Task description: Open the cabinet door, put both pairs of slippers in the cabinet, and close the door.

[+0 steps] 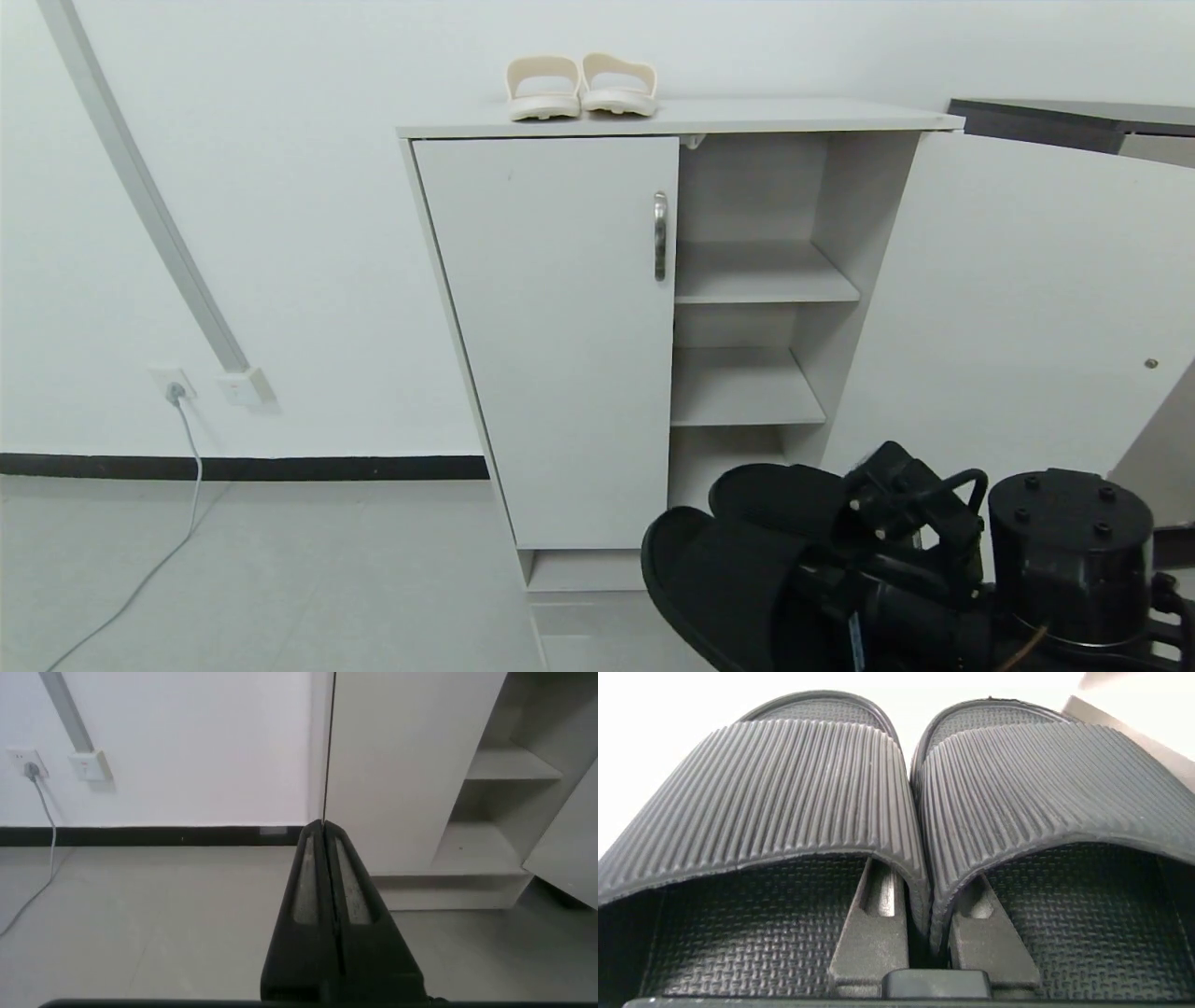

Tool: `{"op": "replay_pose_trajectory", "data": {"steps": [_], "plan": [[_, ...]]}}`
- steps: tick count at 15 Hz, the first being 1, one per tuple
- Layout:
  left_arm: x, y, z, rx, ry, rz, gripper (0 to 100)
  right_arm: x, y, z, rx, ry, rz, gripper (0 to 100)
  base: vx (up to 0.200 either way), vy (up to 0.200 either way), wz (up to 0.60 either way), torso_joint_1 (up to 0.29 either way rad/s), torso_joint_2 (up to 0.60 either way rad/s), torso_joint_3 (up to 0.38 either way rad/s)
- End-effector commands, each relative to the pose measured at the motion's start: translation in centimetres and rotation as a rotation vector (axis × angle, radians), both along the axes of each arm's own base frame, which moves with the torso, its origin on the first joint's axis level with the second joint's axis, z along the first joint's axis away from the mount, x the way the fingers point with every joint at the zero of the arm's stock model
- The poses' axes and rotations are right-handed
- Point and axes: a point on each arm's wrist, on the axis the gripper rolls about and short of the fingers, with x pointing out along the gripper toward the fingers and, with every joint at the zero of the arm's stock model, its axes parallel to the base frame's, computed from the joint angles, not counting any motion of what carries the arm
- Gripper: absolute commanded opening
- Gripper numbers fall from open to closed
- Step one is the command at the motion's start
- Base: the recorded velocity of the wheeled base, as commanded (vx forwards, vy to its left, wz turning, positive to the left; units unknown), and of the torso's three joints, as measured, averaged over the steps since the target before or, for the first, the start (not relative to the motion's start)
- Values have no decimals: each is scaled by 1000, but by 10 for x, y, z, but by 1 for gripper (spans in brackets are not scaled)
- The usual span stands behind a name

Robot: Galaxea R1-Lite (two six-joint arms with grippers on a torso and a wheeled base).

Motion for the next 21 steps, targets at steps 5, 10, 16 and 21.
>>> {"op": "replay_pose_trajectory", "data": {"steps": [5,10,16,21], "plan": [[0,0,0,-1,1,0,0,60,76,-15,8,-110,-542,0,0,0,0,0,0,0],[0,0,0,-1,1,0,0,74,82,-20,0,-137,-640,0,0,-40,0,0,1,0],[0,0,0,-2,0,0,0,82,81,-31,-19,-130,-659,0,0,-200,0,1,2,4],[0,0,0,-1,1,1,0,129,77,-68,-12,-140,-752,0,0,0,0,0,0,0]]}}
